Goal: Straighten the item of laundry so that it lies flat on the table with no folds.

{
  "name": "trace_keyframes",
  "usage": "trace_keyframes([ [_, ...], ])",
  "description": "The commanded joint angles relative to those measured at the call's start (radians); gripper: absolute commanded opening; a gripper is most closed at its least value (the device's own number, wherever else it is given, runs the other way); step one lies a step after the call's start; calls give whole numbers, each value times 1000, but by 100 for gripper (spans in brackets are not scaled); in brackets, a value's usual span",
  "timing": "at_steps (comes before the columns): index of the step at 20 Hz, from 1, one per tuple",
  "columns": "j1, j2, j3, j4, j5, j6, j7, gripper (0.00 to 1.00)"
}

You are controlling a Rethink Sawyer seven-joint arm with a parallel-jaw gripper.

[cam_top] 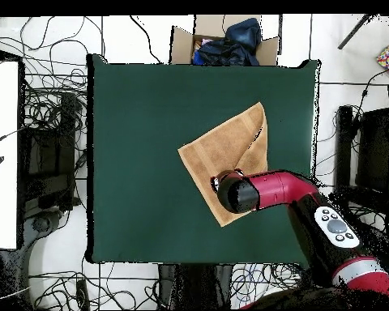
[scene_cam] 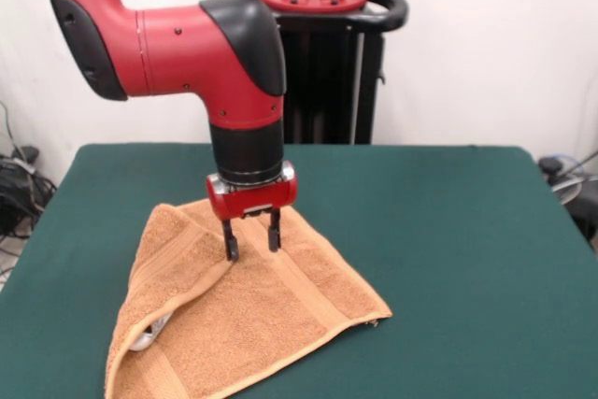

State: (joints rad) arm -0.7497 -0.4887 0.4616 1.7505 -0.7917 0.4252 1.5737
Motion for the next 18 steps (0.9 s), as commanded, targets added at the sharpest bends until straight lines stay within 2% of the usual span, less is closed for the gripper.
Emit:
trace_keyframes([
  [1,27,7,17,19,-52,-39,-19,100],
  [11,-42,20,60,-23,-44,12,-122,100],
  [18,-82,-59,81,36,-22,39,-138,100],
])
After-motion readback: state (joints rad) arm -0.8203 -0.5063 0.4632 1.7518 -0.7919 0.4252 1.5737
